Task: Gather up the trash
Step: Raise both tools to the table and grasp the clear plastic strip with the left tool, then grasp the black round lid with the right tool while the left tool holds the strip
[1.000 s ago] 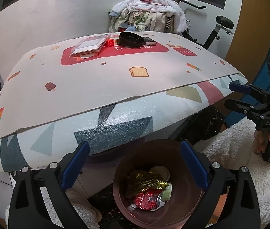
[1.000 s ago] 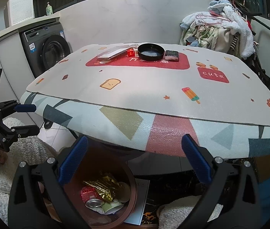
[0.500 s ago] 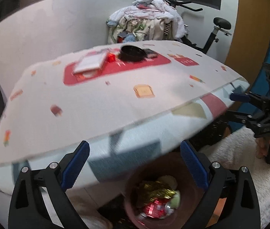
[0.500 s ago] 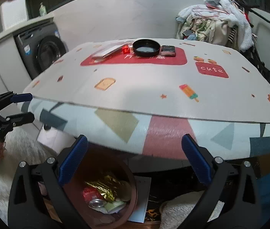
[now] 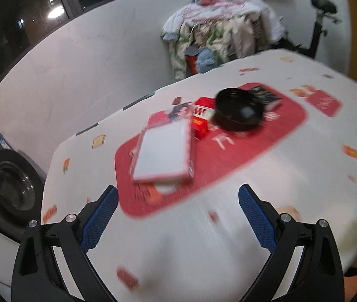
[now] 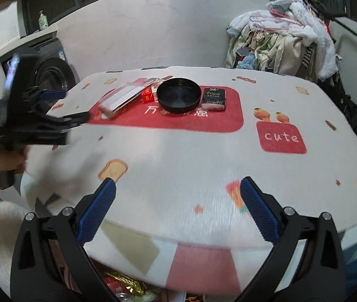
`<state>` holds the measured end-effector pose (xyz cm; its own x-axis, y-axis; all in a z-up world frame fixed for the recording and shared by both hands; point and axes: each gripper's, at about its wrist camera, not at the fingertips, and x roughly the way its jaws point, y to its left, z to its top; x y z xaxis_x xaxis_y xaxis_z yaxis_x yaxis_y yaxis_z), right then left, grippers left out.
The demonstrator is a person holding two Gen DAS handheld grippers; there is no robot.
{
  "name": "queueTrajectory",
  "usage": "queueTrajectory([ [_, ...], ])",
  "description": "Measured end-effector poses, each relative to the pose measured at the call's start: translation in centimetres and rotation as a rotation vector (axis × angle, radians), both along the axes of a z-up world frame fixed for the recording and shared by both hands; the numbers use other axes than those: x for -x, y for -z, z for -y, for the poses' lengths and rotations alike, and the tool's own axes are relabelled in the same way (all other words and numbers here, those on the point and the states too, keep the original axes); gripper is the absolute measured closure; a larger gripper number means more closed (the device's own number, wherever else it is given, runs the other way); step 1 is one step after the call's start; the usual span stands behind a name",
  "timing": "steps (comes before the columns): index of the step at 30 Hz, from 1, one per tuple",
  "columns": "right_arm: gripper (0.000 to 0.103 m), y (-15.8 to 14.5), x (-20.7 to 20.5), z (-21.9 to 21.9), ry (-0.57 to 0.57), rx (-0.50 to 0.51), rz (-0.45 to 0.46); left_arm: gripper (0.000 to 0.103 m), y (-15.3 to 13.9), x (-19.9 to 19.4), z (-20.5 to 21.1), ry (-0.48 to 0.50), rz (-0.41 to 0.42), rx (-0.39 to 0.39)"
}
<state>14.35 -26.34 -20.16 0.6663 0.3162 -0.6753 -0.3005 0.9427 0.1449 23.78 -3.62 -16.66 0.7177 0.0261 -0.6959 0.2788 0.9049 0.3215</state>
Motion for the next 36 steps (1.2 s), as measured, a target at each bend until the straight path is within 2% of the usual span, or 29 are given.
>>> queueTrajectory([
  [4,0.006,0.7,-2.5,0.5,0.007,-0.020,-0.022,0.009,2.6,-5.7,2.2,-0.035,-0.029,-0.181],
  [7,0.006,1.4,-3.8,1.0,0.015,-0.028,-0.042,0.009,4.1,-8.7,2.8,-0.068,-0.056,-0.241],
  [9,0.006,1.8,-4.6,1.3,0.012,-0.039,-0.052,0.009,4.6,-9.9,3.1,-0.082,-0.044,-0.284],
  [13,0.006,2.1,-5.1,1.4,-0.008,-0.031,-0.043,0.009,5.8,-11.1,3.7,-0.084,-0.045,-0.396],
  [15,0.006,2.2,-5.3,1.4,-0.014,-0.032,-0.041,0.009,5.8,-11.3,3.7,-0.097,-0.045,-0.406],
  [17,0.006,2.2,-5.2,1.5,-0.015,-0.039,-0.037,0.018,5.6,-11.5,3.8,-0.083,-0.058,-0.396],
  [18,0.006,2.2,-5.1,1.5,-0.016,-0.042,-0.039,0.036,5.5,-11.5,3.8,-0.066,-0.077,-0.381],
  [19,0.006,2.2,-5.1,1.6,-0.017,-0.044,-0.042,0.059,5.4,-11.6,3.6,-0.051,-0.101,-0.359],
  [20,0.006,2.2,-5.0,1.6,-0.019,-0.042,-0.045,0.066,5.2,-11.7,3.1,-0.054,-0.120,-0.336],
  [23,0.006,2.1,-4.9,1.6,-0.022,-0.025,-0.047,0.067,3.7,-11.4,1.5,-0.050,-0.132,-0.217],
  [26,0.006,1.8,-5.2,1.6,-0.026,-0.025,-0.054,0.073,1.2,-10.4,-0.3,-0.032,-0.126,-0.093],
  [29,0.006,1.2,-6.0,1.0,-0.046,-0.020,-0.056,0.079,-1.8,-9.6,-3.5,-0.042,-0.142,0.116],
  [30,0.006,1.1,-6.3,0.7,-0.055,-0.014,-0.054,0.082,-2.8,-9.2,-5.0,-0.057,-0.155,0.209],
  [33,0.006,0.8,-8.0,-0.8,-0.088,0.031,-0.053,0.085,-3.9,-8.3,-7.8,-0.077,-0.195,0.395],
  [36,0.006,0.9,-10.1,-2.7,-0.119,0.081,-0.058,0.085,-4.0,-6.6,-8.7,-0.073,-0.211,0.462],
])
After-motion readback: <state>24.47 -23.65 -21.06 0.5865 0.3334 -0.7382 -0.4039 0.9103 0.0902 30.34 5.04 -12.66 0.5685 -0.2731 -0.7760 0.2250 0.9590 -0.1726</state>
